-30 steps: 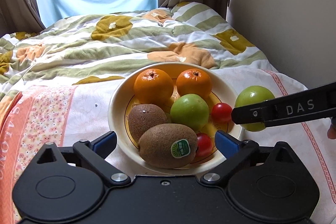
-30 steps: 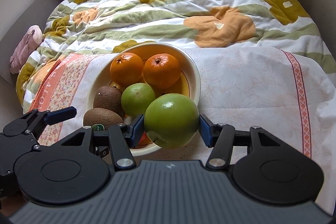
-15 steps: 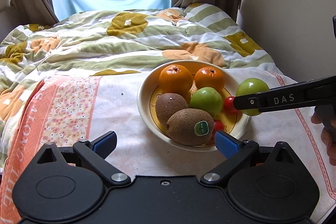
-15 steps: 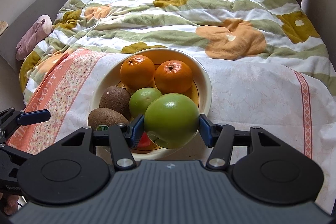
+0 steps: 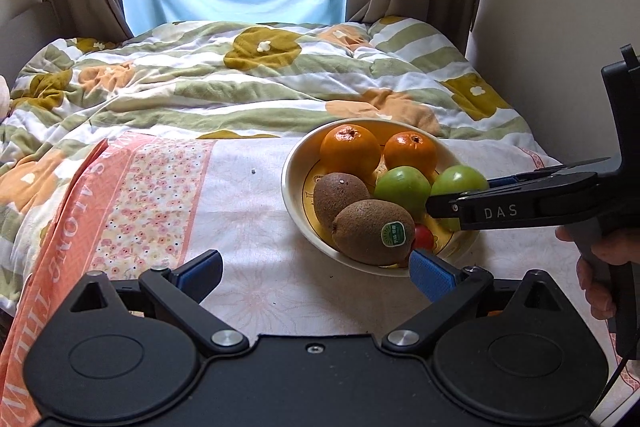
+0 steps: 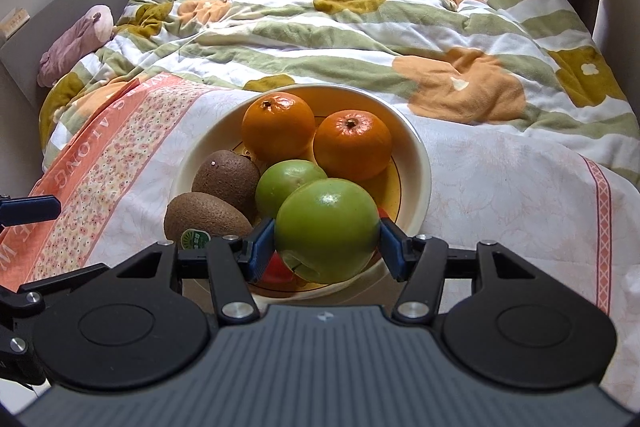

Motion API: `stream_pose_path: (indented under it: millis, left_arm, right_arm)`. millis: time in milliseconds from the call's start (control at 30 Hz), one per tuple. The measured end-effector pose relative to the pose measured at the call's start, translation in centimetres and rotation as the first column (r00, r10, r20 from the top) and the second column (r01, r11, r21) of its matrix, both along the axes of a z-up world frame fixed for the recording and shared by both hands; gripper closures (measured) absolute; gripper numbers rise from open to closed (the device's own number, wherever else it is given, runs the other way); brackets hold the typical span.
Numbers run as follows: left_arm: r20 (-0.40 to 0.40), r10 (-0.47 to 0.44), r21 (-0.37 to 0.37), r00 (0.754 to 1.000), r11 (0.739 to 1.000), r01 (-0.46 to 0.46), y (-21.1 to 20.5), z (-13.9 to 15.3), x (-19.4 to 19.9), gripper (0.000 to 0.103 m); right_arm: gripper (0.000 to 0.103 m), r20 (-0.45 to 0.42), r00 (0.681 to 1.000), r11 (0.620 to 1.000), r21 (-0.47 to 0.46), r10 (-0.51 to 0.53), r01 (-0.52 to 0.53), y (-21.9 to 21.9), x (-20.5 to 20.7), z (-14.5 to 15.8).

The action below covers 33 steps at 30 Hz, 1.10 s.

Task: Organize fruits
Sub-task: 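Lower the kiwi and green apple into the bowl and open both tools, then move the open left tool down to a mandarin on the cloth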

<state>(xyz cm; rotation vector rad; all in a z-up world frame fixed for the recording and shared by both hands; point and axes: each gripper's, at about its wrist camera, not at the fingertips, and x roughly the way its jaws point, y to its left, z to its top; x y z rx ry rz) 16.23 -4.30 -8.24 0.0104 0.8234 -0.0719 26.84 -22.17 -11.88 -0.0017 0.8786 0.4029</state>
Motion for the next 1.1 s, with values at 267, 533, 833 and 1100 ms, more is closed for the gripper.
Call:
stream_pose_path:
  millis: [267, 533, 833, 1100]
  left_arm:
    - [0.010, 0.025, -0.011, 1.000, 1.000, -0.025, 0.1, 0.2, -1.1, 0.002]
    - [0.054, 0.017, -0.010, 0.998, 1.000, -0.017, 0.5, 1.6, -1.8, 0.002]
    - [0.115, -0.033, -0.020, 0.993, 0.999, 0.036, 1.9, 4.5, -2.5, 0.002]
    - [0.125, -0.138, -0.005, 0.982, 0.990, 0.140, 2.6, 6.6, -3.0, 0.002]
  right_arm:
    - [0.000, 0.026, 0.999, 0.999, -0.011, 0.045, -0.045, -0.2, -1.0, 0.5]
    - [0.000, 0.055, 0.998, 0.999, -0.024, 0.035, -0.034, -0.5, -2.7, 1.7]
    - [0.000, 0.083, 0.996, 0.999, -0.027, -0.037, 0.040, -1.3, -5.1, 4.7]
    - [0.000, 0.061, 0.982, 0.984, -0.017, -0.177, 0.178, -2.6, -8.5, 7.4]
